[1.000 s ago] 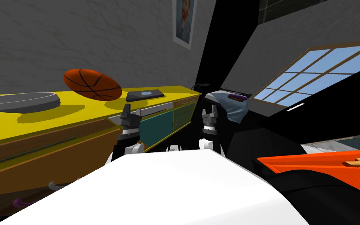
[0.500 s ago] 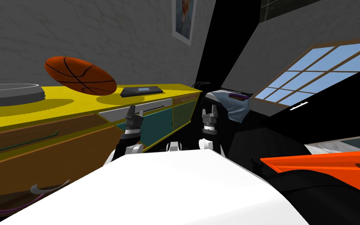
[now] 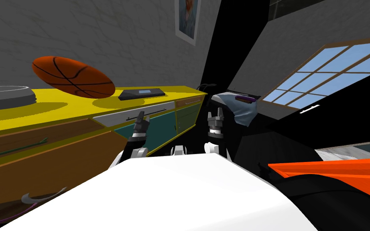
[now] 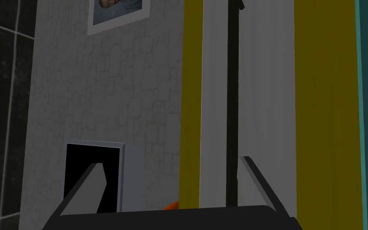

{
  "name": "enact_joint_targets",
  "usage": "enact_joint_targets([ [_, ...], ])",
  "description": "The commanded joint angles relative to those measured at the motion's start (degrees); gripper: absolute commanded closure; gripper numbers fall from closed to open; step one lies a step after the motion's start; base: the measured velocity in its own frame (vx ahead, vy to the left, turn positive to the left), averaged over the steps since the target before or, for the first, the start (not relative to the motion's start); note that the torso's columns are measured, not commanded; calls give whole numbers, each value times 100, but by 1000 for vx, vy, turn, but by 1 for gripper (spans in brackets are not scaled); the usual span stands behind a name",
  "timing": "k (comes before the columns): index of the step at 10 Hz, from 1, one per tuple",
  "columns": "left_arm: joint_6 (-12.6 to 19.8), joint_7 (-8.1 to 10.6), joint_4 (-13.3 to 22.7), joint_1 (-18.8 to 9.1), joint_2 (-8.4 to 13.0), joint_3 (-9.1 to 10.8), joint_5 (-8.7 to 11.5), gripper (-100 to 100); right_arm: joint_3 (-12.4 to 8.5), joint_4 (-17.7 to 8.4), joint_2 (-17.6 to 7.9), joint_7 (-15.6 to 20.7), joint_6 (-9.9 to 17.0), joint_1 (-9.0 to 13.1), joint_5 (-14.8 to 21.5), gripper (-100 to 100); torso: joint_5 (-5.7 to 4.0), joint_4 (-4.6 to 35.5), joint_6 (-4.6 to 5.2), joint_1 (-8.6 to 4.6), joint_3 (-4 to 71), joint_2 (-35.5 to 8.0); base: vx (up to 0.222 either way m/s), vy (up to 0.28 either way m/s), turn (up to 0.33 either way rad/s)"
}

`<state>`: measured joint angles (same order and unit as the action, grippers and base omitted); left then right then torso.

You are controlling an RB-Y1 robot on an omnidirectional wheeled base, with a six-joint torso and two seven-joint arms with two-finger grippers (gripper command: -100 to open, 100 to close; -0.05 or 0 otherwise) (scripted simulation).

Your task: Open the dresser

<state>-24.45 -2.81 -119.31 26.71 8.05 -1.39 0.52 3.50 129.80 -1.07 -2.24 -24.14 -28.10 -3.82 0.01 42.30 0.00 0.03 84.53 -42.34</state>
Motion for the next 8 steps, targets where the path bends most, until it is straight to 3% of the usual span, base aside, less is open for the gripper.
enact_joint_targets([
  [1, -71, -44, 385, -134, 54, 10, -2, -100, 0, 0, 0, 0, 0, 0, 0, 0, -3, -1, 0, -11, 3, 4, 23, -57, 8],
  [8, -197, -155, 1400, -499, 111, 45, -1, -100, 0, 0, 0, 0, 0, 0, 0, 0, -1, -1, 0, -2, 3, 4, 30, -52, 6],
])
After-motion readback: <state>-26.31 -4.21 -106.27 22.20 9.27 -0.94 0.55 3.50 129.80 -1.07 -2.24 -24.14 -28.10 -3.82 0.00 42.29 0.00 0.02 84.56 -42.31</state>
